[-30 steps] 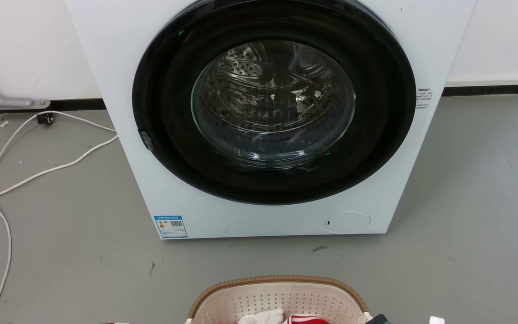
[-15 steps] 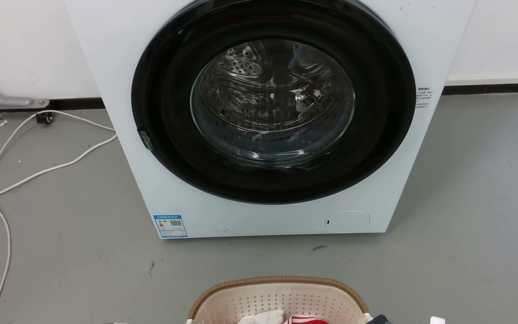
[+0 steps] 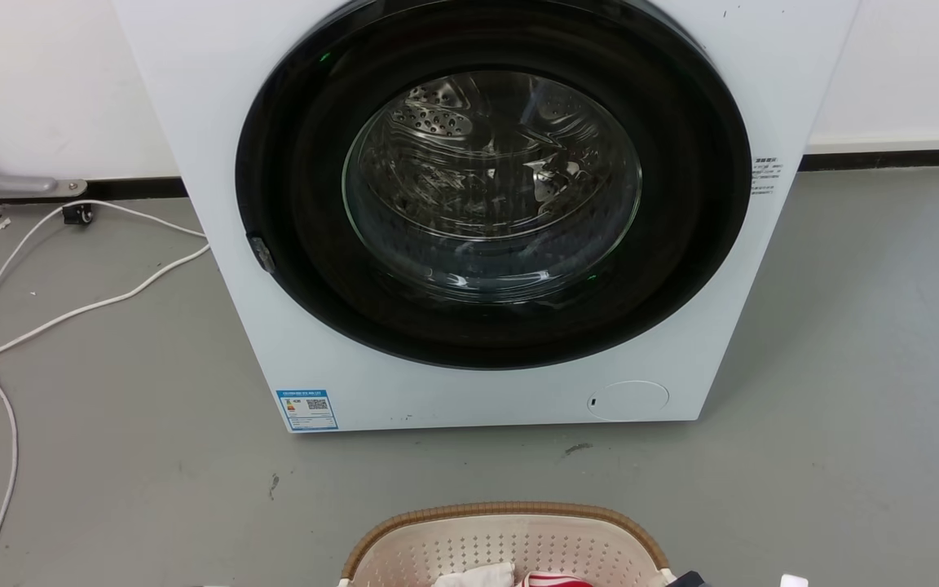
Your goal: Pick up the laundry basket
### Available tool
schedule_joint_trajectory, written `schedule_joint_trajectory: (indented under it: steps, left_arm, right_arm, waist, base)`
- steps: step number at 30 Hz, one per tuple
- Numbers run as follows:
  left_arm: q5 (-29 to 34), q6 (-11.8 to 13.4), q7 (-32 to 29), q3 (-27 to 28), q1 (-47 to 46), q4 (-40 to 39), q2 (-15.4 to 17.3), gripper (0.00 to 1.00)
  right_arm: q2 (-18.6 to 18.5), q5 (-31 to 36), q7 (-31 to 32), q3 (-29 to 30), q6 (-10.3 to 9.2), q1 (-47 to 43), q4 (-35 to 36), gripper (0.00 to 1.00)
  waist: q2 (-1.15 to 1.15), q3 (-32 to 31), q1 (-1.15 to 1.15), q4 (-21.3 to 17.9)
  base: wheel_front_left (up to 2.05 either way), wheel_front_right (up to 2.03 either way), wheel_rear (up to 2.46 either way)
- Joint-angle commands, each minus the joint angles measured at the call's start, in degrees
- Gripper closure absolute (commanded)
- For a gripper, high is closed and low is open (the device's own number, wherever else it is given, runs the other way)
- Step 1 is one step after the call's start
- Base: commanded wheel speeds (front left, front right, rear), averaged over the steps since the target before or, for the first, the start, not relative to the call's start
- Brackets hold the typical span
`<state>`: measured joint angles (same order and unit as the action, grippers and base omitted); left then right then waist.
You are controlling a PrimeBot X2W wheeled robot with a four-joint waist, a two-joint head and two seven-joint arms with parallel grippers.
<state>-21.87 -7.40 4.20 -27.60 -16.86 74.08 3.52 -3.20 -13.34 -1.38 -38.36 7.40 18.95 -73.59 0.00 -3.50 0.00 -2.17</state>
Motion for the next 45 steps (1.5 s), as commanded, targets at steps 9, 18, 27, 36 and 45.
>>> schedule_joint_trajectory:
  steps: [9,18,27,36,45]
  left_arm:
    - [-0.82,-0.09,0.59,-0.56,-0.49,-0.5,0.94,1.0]
    - [-1.36,0.09,0.47,-1.01,-0.25,-0.5,0.82,1.0]
    - [-1.84,0.16,0.43,-1.49,-0.03,-0.49,0.85,1.0]
    - [-2.31,0.31,0.51,-1.97,0.03,-0.49,1.04,1.0]
    - [-2.8,0.29,0.64,-2.49,0.09,-0.49,1.04,1.0]
  right_arm:
    - [-0.98,0.07,0.5,-1.08,0.16,-0.49,-0.39,1.0]
    - [-1.02,-0.31,0.56,-1.38,0.16,-0.64,-0.39,1.0]
    - [-1.12,-0.56,0.53,-1.59,0.16,-0.76,-0.39,1.0]
    - [-1.03,-1.03,0.61,-1.81,0.16,-0.94,-0.4,1.0]
    - [-1.14,-1.18,0.61,-1.9,0.16,-1.05,-0.4,1.0]
  waist:
    - [0.0,0.04,0.0,-0.07]
    - [0.0,-0.14,0.0,-0.18]
    - [0.0,-0.2,0.0,-0.07]
    - [0.0,-0.13,0.0,-0.05]
    - [0.0,0.02,0.0,0.0]
  base:
    - [0.0,0.0,0.0]
    - [0.0,0.0,0.0]
    - [0.0,0.0,0.0]
    - [0.0,0.0,0.0]
    - [0.0,0.0,0.0]
